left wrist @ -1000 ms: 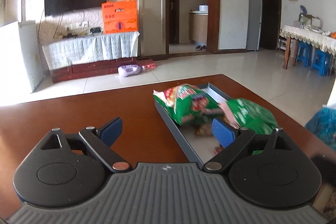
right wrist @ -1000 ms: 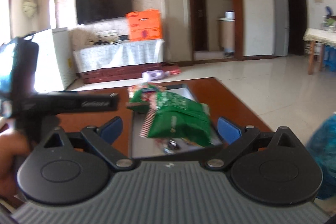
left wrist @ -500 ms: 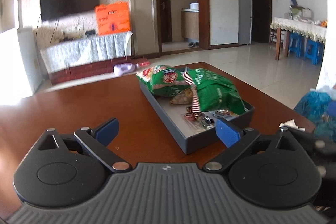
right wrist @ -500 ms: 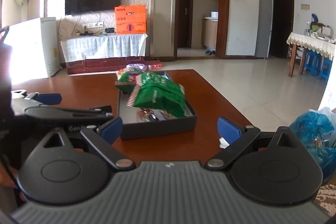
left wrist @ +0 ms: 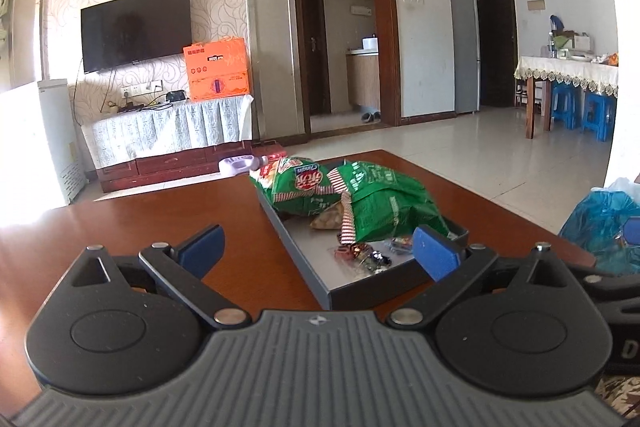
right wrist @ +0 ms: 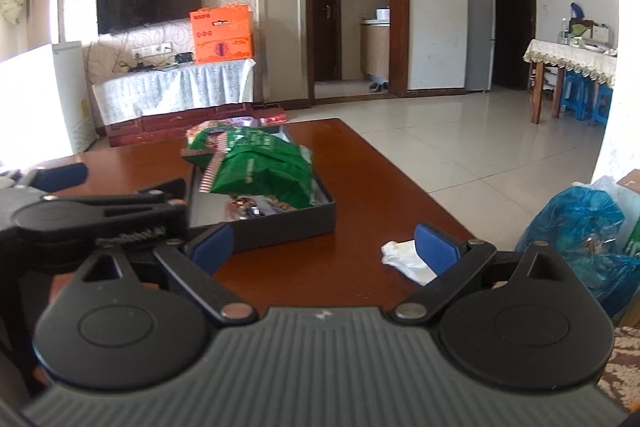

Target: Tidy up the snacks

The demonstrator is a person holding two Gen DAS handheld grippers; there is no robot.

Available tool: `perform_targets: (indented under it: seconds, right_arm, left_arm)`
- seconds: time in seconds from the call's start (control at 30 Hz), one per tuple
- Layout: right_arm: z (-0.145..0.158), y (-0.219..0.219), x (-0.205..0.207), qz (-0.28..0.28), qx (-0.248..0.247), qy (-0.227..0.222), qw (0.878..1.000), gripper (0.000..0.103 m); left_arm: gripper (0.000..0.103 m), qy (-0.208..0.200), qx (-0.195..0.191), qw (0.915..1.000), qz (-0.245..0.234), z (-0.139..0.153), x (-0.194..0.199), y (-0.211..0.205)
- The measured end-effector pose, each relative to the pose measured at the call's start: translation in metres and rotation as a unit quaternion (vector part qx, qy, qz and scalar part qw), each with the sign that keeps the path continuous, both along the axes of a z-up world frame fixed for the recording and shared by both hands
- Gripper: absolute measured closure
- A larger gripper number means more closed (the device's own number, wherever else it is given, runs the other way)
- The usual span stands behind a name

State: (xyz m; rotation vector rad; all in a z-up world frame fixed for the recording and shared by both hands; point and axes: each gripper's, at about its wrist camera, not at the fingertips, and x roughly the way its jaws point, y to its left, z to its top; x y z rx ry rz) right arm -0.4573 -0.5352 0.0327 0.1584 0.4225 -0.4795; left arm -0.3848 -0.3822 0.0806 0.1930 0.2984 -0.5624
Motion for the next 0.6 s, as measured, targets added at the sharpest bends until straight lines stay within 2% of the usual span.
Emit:
perform_targets:
  seconds: [0.1,0.23,0.33,0.6]
  right_arm:
    - [0.000,-0.007,-0.002,-0.017,-0.002,0.002,1.000,0.004]
    - [0.001,-0.013,-0.005,-0.030,-0.002,0.000,1.000,0.004]
    - [0.001,-0.013,-0.004,-0.028,-0.007,0.016,0.999,0.004]
    - [-0.003,-0.013,0.003,-0.020,-0.007,0.062,0.998,0.004]
  left_arm:
    - [0.001,0.006,-0.003,1.0000,-0.002,0.000,-0.002,-0.001]
    - [0.001,0.060,-0.014,0.9981,-0.006,-0.001,0.002,0.000]
    - [0.001,0.095,-0.015,0.9953,-0.007,-0.004,0.005,0.001]
    - [0.001,0.108,0.006,0.9941,-0.002,-0.010,0.007,0.000]
